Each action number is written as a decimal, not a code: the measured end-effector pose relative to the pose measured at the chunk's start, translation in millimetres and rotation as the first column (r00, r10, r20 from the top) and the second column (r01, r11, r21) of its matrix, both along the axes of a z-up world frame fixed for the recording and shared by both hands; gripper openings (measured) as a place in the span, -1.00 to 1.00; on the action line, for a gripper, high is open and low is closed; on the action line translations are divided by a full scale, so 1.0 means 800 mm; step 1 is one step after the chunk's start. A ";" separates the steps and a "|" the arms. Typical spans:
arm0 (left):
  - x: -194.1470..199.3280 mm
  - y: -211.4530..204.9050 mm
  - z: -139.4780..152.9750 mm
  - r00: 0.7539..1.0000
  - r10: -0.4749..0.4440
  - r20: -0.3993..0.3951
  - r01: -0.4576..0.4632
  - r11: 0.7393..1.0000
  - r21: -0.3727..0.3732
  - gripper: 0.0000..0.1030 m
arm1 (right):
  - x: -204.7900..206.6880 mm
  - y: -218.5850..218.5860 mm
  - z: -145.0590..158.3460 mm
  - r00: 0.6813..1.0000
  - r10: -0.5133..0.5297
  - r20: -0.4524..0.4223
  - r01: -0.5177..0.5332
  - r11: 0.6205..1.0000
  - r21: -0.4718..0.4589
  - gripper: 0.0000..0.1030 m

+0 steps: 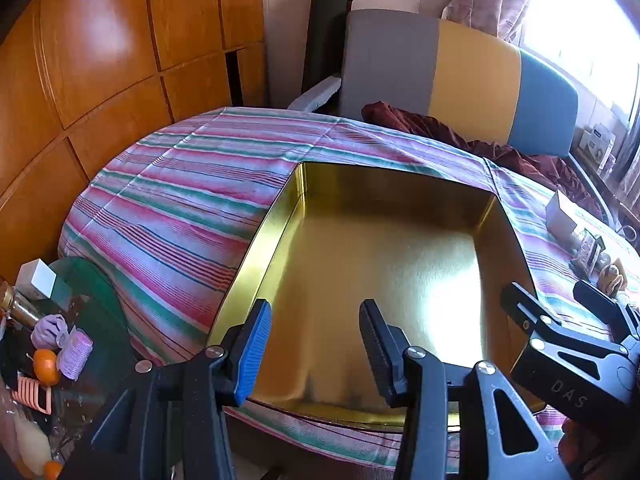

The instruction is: Organize objects

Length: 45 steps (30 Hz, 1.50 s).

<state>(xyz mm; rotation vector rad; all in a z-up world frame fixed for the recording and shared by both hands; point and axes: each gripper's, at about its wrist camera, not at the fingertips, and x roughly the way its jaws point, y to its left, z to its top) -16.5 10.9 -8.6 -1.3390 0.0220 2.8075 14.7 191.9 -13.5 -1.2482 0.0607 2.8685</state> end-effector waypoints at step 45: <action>0.016 0.038 -0.024 0.988 -0.134 0.069 0.129 0.988 0.080 -0.10 | 0.027 0.067 0.019 1.000 -0.006 -0.023 0.006 1.000 -0.022 1.00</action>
